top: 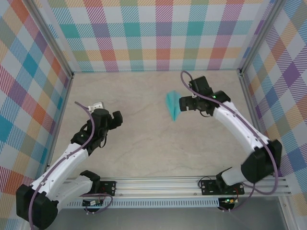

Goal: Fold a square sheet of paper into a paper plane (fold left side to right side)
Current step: Reset both arms

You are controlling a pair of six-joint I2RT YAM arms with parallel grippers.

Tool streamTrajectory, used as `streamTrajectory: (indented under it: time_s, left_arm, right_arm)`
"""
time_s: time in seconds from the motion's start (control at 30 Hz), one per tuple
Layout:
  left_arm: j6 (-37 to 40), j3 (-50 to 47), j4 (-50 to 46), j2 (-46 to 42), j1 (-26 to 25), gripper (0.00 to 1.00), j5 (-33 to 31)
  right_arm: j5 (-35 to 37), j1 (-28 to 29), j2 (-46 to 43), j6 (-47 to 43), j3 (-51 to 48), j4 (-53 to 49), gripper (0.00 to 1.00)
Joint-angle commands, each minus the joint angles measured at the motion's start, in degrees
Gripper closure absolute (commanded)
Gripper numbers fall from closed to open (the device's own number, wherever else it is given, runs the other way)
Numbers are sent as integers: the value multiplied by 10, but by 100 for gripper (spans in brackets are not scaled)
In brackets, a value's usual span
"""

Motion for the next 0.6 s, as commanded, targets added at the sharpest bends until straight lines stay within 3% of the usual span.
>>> streamTrajectory:
  time_s: [0.0, 0.13, 0.2, 0.3, 0.57]
  left_arm:
    - [60, -26, 104, 12, 23, 0, -64]
    - [127, -94, 208, 17, 32, 0, -126]
    - [155, -125, 246, 18, 41, 0, -125]
    - [166, -174, 307, 27, 64, 0, -94]
    - [212, -235, 474, 105, 101, 0, -25]
  right_arm:
    - [17, -36, -78, -52, -133, 182, 0]
    - [11, -109, -156, -62, -313, 362, 0]
    - [28, -149, -165, -42, -382, 432, 0]
    - [-9, -204, -142, -49, -469, 564, 0]
    - [-80, -225, -1, -92, -484, 770, 0]
